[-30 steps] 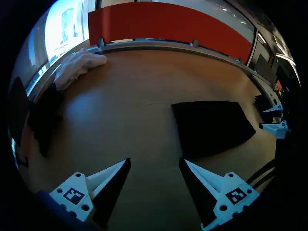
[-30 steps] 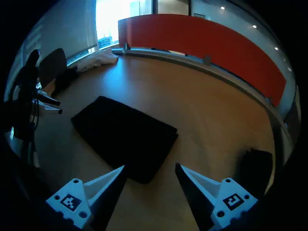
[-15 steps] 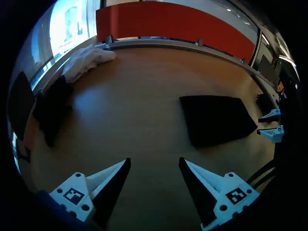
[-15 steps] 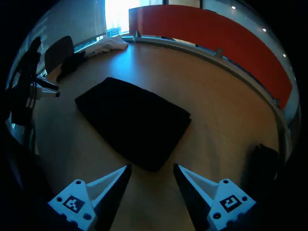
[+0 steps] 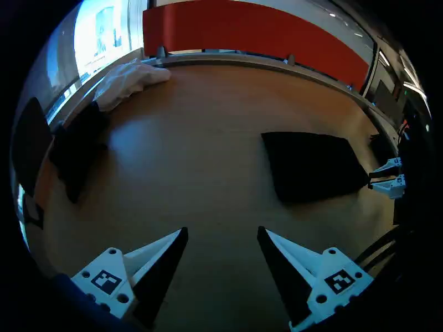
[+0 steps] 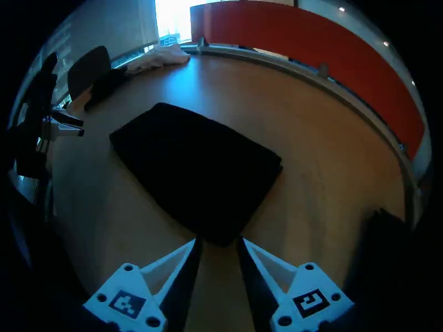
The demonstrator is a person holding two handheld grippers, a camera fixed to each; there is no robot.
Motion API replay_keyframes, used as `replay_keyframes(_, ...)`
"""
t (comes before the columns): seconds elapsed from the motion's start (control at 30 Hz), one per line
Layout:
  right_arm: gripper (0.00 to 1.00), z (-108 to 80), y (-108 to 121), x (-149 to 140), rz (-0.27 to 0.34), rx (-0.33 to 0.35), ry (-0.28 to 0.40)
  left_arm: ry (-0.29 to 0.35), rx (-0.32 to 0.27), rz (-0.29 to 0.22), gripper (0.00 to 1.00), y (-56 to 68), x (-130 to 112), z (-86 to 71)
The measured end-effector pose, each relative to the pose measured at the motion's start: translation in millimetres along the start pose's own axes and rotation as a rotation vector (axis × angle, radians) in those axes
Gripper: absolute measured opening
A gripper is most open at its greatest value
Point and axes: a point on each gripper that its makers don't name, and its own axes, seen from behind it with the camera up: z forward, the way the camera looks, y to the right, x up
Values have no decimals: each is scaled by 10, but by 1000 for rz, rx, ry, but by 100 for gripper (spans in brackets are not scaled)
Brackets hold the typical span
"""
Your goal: Fold towel
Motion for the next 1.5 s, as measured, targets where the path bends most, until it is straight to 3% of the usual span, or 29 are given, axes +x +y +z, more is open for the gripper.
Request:
replay_keyframes(0.3,24,18,9,-34,-11,8,-16,-4,2,-1,93,-6,-36,-8)
replay_keyframes(0.43,9,22,6,-51,-8,12,-22,-5,4,-2,93,-21,-37,-8)
replay_keyframes(0.9,8,-107,43,134,-27,-1,18,-6,8,-1,93,-51,-11,3)
replay_keyframes(1.5,8,-601,156,741,-101,-43,130,2,9,6,93,-67,72,-8)
